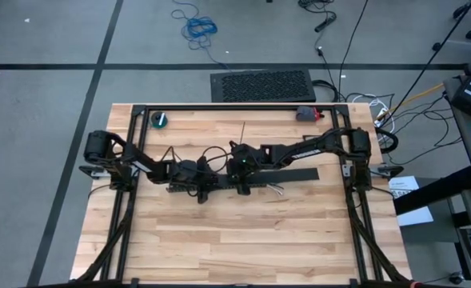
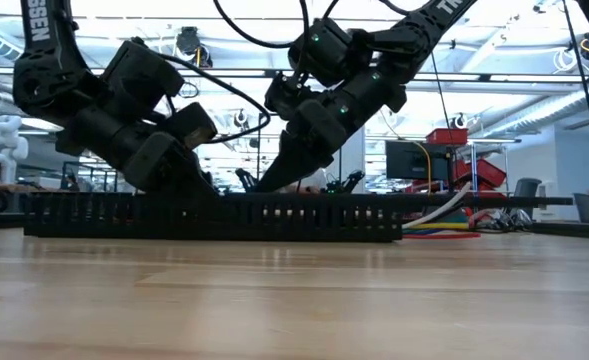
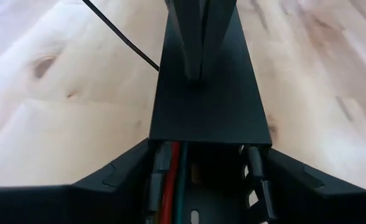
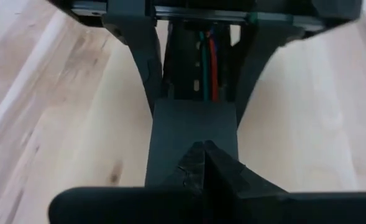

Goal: Ziptie cables
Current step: Insert the cable duct cover

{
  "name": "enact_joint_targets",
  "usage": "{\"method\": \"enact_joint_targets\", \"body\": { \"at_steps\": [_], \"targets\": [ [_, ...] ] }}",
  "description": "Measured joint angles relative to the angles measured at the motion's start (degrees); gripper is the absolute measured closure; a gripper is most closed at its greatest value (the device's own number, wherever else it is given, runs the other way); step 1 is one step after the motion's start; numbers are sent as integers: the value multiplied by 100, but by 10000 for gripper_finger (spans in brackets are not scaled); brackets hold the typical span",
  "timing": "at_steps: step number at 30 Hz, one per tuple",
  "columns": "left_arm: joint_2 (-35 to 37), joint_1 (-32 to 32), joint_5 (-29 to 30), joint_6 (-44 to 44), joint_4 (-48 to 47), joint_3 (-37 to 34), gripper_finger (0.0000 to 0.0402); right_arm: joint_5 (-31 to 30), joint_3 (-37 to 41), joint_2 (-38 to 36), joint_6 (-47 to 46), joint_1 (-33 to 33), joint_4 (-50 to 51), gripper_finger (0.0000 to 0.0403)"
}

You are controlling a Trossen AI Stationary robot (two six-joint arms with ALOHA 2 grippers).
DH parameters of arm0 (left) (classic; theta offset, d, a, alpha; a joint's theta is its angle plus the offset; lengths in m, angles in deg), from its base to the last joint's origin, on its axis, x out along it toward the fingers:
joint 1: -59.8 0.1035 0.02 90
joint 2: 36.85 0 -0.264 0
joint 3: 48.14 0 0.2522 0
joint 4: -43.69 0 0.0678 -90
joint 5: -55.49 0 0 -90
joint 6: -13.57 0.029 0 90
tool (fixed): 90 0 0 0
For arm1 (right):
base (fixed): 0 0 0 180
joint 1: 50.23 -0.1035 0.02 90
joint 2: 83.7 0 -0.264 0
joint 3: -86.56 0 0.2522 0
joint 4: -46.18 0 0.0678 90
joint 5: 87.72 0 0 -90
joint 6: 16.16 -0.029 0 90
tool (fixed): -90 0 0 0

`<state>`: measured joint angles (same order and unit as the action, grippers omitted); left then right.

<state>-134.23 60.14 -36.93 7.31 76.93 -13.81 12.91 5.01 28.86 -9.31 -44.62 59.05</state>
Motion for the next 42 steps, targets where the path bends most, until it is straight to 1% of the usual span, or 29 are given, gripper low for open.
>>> {"method": "enact_joint_targets", "body": {
  "at_steps": [5, 7, 10, 12, 16, 18, 21, 27, 31, 34, 37, 42],
  "targets": [
    [87, -11, -99, -59, -66, 3, 106, 28, -14, -2, -2, -5, 32, 403],
    [175, -9, -102, -52, -234, 3, 90, -1, -18, -2, -1, -5, 38, 403],
    [449, -4, -61, 19, -627, 1, 83, -27, -20, -2, 7, 2, 59, 403],
    [713, -4, 39, 40, -1127, 2, 83, -46, -20, -4, 12, 11, 80, 403],
    [1137, -4, 486, 119, -2166, 1, 83, -69, -24, -9, 44, 31, 125, 403],
    [1175, -8, 561, 123, -2397, -6, 83, -62, -24, -9, 45, 44, 127, 403],
    [1163, -22, 583, 78, -2273, -90, 83, -61, -26, -10, 90, 42, 137, 403],
    [755, -128, 604, 175, -1071, -156, 110, -57, -28, -18, 111, 44, 206, 403],
    [440, -151, 616, 193, -705, -150, 114, -33, -28, -18, 111, 44, 223, 403],
    [274, -151, 614, 105, -596, -137, 116, -26, -26, -18, 108, 44, 241, 403],
    [144, -149, 606, 57, -570, -135, 129, -26, -26, -12, 93, 44, 229, 403],
    [44, -151, 591, 66, -403, -147, 152, 50, -26, 235, 1, 33, -198, 403]
  ]
}}
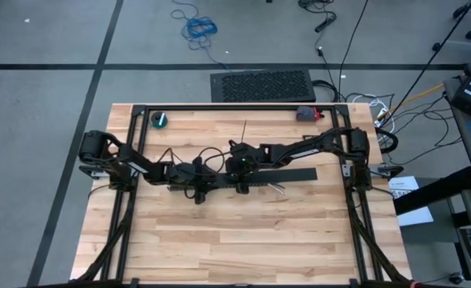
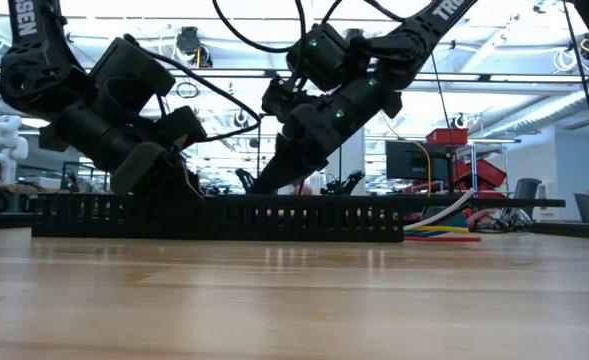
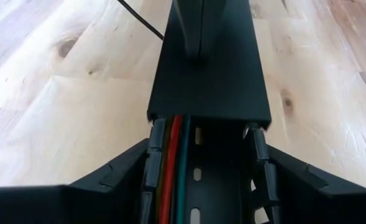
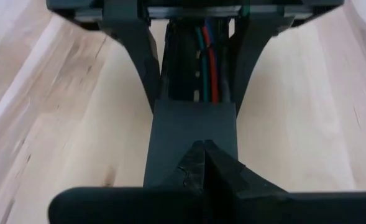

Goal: Ziptie cables
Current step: Insert the cable duct cover

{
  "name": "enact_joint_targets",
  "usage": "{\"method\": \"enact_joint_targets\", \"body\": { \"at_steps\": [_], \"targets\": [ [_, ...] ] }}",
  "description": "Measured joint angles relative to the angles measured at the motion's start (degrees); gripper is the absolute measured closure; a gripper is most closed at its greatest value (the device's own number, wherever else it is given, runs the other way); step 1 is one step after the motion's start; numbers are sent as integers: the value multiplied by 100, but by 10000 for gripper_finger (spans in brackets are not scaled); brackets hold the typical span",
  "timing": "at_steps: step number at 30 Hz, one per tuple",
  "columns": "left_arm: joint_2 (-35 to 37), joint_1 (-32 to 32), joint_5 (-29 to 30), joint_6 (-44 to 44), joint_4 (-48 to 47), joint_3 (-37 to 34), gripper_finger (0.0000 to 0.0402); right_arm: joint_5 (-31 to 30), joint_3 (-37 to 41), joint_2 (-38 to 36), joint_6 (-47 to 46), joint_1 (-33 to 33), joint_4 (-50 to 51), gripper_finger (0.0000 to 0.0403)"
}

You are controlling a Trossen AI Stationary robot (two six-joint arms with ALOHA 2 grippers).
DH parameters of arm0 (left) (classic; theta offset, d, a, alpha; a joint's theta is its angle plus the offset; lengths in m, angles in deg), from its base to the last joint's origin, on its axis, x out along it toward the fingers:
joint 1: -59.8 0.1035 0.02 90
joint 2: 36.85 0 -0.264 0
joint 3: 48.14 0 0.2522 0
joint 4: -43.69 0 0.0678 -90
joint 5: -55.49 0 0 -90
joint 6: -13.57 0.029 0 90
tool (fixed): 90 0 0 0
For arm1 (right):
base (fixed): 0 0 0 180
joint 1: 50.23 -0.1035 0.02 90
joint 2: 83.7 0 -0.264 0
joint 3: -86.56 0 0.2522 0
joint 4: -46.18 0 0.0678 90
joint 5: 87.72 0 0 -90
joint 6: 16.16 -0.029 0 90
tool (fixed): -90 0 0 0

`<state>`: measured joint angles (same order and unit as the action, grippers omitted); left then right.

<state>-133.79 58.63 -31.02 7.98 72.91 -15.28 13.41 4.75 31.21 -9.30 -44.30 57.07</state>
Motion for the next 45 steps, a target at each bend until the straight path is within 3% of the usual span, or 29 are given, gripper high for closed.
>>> {"method": "enact_joint_targets", "body": {
  "at_steps": [17, 23, 29, 32, 40, 45],
  "targets": [
    [-20, 0, 144, 128, -1, 139, 157, -22, -282, 73, 120, -43, -259, 403],
    [-20, 0, 144, 149, -2, 150, 157, -364, -291, -569, 83, -48, 376, 403],
    [-20, 0, 170, 150, 0, 148, 157, -415, -291, -746, 16, -96, 1289, 403],
    [-24, -2, 227, 152, -26, 183, 157, -406, -291, -558, 18, -189, 1496, 403],
    [-789, 7, 285, 244, 6, 906, 157, -122, -426, 200, 87, -200, 559, 403],
    [-892, 7, 308, 316, 7, 1155, 157, -119, -426, 239, -1, -111, 661, 403]
  ]
}}
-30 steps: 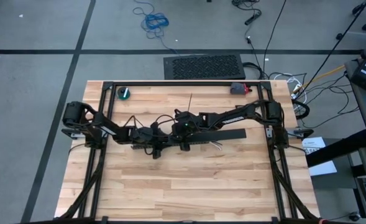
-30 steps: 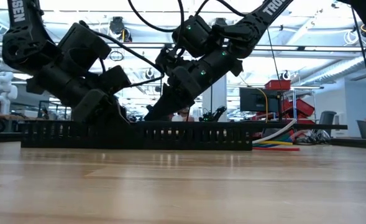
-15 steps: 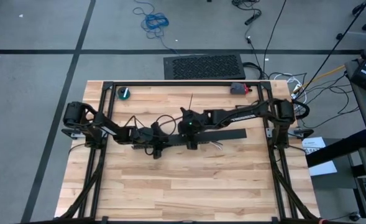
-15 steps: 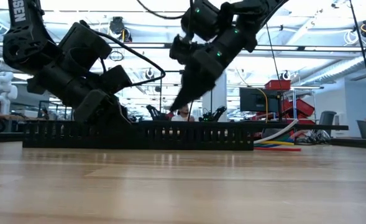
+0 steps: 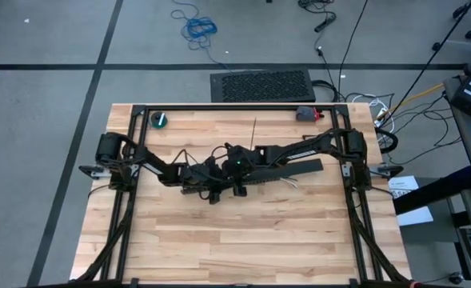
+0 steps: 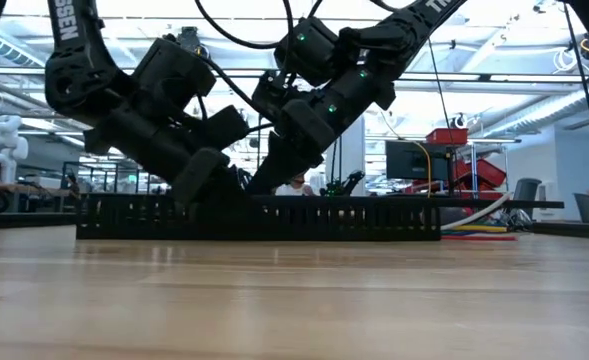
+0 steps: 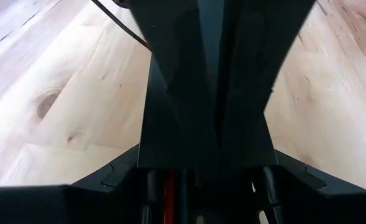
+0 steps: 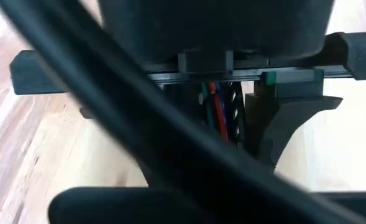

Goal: Ziptie cables
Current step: Insert the cable duct cover

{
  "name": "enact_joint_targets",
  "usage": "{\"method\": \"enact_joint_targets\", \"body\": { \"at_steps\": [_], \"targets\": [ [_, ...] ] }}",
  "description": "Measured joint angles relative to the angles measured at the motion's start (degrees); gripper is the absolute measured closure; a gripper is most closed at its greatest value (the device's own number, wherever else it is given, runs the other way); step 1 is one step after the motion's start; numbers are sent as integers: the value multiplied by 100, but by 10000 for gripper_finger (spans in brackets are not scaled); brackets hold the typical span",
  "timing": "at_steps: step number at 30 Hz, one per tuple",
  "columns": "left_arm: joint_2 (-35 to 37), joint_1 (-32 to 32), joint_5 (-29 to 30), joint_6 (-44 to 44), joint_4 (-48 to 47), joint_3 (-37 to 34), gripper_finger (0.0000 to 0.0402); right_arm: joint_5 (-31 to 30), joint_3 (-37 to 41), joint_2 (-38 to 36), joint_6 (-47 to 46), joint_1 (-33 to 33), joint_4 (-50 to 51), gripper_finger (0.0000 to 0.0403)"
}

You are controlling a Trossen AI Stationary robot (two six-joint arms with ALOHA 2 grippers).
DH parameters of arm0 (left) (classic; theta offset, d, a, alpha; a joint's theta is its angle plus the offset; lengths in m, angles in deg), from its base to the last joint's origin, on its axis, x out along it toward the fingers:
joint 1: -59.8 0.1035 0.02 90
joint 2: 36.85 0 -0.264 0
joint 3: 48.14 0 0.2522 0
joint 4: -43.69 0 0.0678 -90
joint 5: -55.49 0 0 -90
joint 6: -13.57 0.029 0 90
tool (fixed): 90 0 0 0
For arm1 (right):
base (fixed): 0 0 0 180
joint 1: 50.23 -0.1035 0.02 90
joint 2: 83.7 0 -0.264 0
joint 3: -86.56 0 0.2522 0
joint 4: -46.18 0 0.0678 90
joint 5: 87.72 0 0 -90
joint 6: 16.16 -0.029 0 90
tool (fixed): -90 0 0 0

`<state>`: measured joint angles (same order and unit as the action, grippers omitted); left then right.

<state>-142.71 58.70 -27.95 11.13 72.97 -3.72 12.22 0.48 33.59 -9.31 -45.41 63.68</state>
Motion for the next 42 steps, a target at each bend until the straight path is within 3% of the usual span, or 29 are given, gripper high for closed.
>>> {"method": "enact_joint_targets", "body": {
  "at_steps": [3, 13, 19, 29, 35, 42],
  "targets": [
    [333, -2, 10, 24, -258, -10, 157, 27, 2, 0, 0, 27, 11, 403],
    [1561, -82, -118, -129, -2483, -27, 157, 88, 12, 16, 6, 46, -104, 403],
    [1629, -129, -11, -95, -2392, -44, 157, 115, 30, 16, 4, 48, -195, 403],
    [1096, -116, 48, -9, -1426, -13, 157, 251, -21, -103, 295, 10, -538, 403],
    [1089, -114, 50, -5, -1384, -11, 157, -139, -223, -754, 595, -86, 10, 403],
    [1084, -112, 50, -5, -1423, -11, 157, -720, -221, -1049, 502, -82, 1604, 403]
  ]
}}
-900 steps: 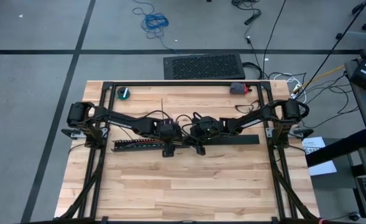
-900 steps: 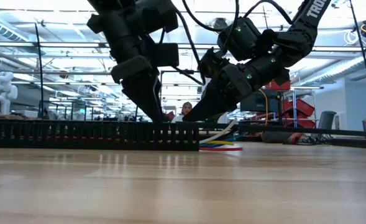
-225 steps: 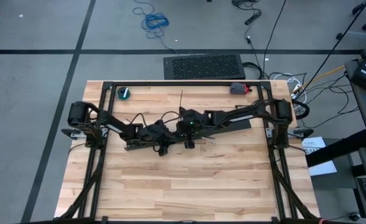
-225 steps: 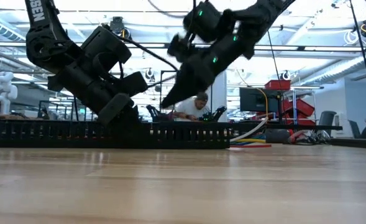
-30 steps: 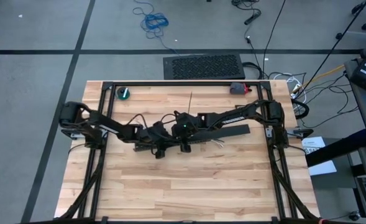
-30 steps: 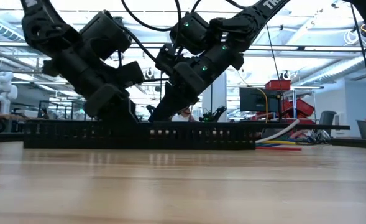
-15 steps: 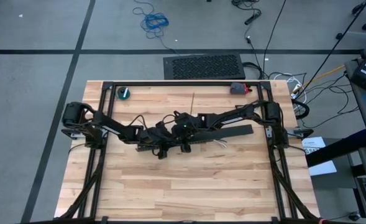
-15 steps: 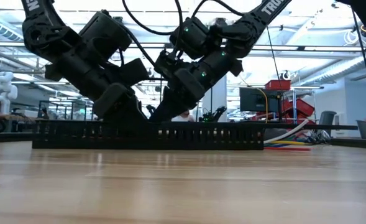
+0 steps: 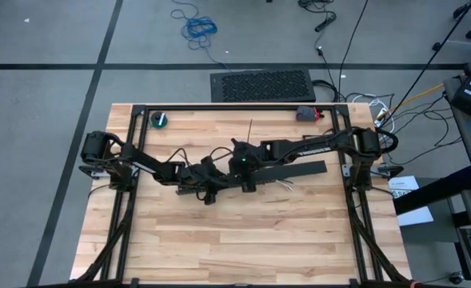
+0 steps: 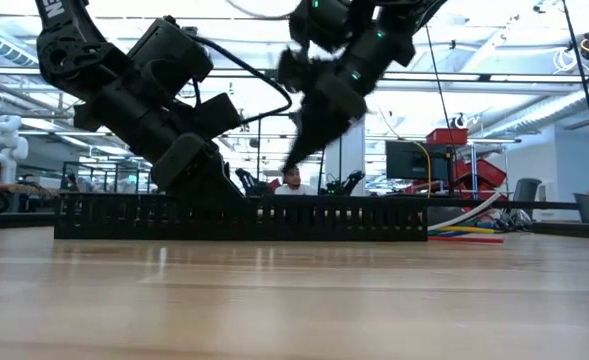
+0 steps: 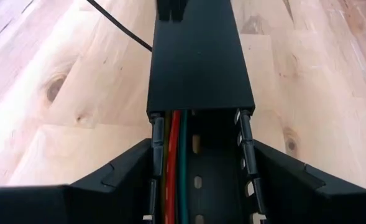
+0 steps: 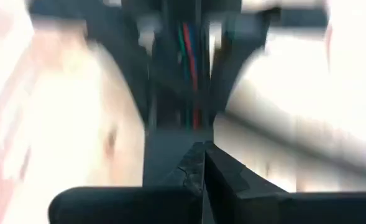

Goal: Ziptie cables
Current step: Insert the cable duct cover

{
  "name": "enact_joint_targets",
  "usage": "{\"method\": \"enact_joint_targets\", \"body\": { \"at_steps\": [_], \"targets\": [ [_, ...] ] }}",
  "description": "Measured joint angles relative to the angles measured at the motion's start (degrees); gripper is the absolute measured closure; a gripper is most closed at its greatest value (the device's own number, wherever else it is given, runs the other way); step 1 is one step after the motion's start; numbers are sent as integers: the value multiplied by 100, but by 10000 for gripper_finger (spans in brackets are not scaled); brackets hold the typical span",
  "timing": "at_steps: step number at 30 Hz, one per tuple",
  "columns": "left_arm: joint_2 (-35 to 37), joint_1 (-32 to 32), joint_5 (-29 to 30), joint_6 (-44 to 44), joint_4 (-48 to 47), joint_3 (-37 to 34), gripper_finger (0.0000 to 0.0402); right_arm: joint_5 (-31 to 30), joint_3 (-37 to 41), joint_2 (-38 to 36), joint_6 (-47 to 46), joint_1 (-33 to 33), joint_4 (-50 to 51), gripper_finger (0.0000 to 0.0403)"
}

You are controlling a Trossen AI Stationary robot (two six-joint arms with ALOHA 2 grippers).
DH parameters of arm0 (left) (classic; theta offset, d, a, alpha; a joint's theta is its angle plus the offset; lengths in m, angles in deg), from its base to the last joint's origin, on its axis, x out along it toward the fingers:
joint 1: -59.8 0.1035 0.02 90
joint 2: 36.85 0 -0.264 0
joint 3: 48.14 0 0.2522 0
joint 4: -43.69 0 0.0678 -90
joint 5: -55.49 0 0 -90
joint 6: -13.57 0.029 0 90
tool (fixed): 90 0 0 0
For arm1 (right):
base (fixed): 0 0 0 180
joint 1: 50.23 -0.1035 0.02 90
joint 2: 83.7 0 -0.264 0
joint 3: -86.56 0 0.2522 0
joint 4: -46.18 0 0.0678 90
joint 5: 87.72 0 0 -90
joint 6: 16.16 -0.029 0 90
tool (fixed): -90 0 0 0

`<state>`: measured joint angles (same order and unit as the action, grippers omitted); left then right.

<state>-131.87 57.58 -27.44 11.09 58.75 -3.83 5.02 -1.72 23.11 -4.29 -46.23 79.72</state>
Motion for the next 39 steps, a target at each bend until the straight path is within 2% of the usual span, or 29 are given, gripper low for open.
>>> {"method": "enact_joint_targets", "body": {
  "at_steps": [5, 14, 22, 25, 32, 35, 39],
  "targets": [
    [0, -1, 7, -3, -5, 0, 157, -146, 247, 33, -53, 1, 314, 403],
    [-142, -4, 44, -18, 237, -13, 157, 448, 450, 555, -87, 12, -1122, 403],
    [-272, 0, 45, 7, 423, -9, 155, 548, 446, 623, -222, 54, -1216, 403],
    [-292, 5, -34, 5, 533, -7, 136, 535, 448, 631, -222, 52, -1190, 403],
    [-279, 131, -255, -10, 566, 9, 62, 526, 452, 638, -222, 49, -1187, 403],
    [-58, 136, -324, -123, 358, 7, 55, 524, 455, 638, -222, 49, -1187, 403],
    [486, 132, -376, -185, -510, 5, 54, 531, 457, 638, -211, 71, -1185, 403]
  ]
}}
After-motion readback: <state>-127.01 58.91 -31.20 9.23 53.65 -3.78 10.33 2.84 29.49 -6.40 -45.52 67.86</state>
